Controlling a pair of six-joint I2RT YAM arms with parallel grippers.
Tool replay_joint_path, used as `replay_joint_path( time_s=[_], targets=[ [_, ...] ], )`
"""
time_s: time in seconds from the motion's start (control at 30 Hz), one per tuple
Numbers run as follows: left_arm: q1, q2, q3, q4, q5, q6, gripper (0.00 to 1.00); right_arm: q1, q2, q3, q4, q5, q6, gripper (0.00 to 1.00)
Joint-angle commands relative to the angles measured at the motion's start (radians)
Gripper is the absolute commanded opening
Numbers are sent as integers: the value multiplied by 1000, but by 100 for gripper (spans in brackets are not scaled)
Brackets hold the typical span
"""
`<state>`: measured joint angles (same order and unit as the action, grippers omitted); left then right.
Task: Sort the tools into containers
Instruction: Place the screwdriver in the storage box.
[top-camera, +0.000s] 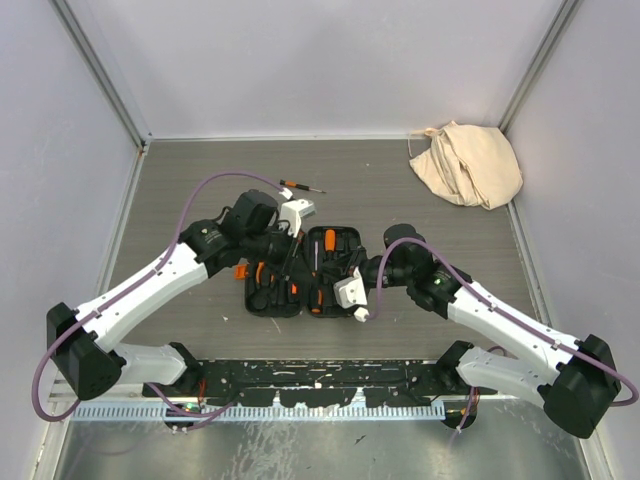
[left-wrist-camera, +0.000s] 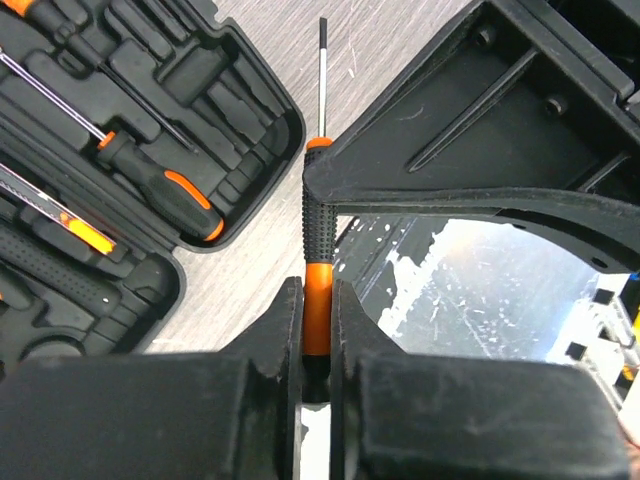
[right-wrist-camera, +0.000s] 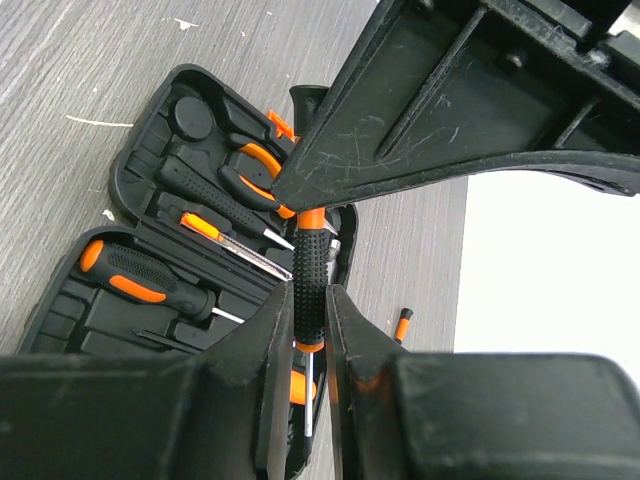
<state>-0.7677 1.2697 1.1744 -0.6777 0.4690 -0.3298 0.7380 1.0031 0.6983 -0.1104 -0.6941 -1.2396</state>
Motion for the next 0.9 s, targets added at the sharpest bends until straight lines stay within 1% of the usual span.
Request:
replay_joint_path(
  time_s=[0.0,0.13,0.2,0.23,0.27,0.3,0.37,0.4,0.43,0.47,0.5,0.57,0.63,0.73,0.77,0.83,0.87],
  targets=[
    [-6,-8,12,26,28,20,0,4,-9,49,28,-24,-8,18],
    [-6,-8,20,23,2,20,0,4,-24,46,20,-25,9,33],
    [-6,-8,27,20,-19,17,0,4,-37,40,17,-23,27,47],
    [-6,-9,27,20,-30,17,0,4,-47,36,18,-22,40,57],
    [-6,-9,29,21,-40,17,0,4,-58,33,21,-22,55,63],
    [-6,-8,29,22,-52,15,0,4,-70,26,34,-20,86,66],
    [-6,-9,29,25,-77,11,0,4,-96,3,88,-7,190,67],
    [-7,-13,29,28,-92,7,0,4,-108,-16,143,7,278,66],
    [-6,-18,28,31,-107,4,0,4,-123,-38,216,35,402,66],
    [-6,-23,25,37,-122,-1,0,4,-141,-66,303,83,587,65],
    [-7,-29,23,43,-140,-7,0,4,-152,-87,368,141,727,64],
    [-6,-41,23,53,-180,-16,0,4,-165,-110,431,272,942,63],
    [-6,-50,23,61,-201,-26,0,4,-169,-111,427,372,1102,61],
    [-7,-62,20,78,-221,-40,0,3,-168,-114,395,472,1312,53],
    [-6,-65,17,84,-229,-42,0,4,-164,-105,369,512,1391,51],
    [-6,-72,10,92,-243,-48,0,4,-148,-69,281,576,1538,51],
    [-6,-76,5,103,-250,-54,0,4,-138,-51,250,581,1594,52]
  ],
)
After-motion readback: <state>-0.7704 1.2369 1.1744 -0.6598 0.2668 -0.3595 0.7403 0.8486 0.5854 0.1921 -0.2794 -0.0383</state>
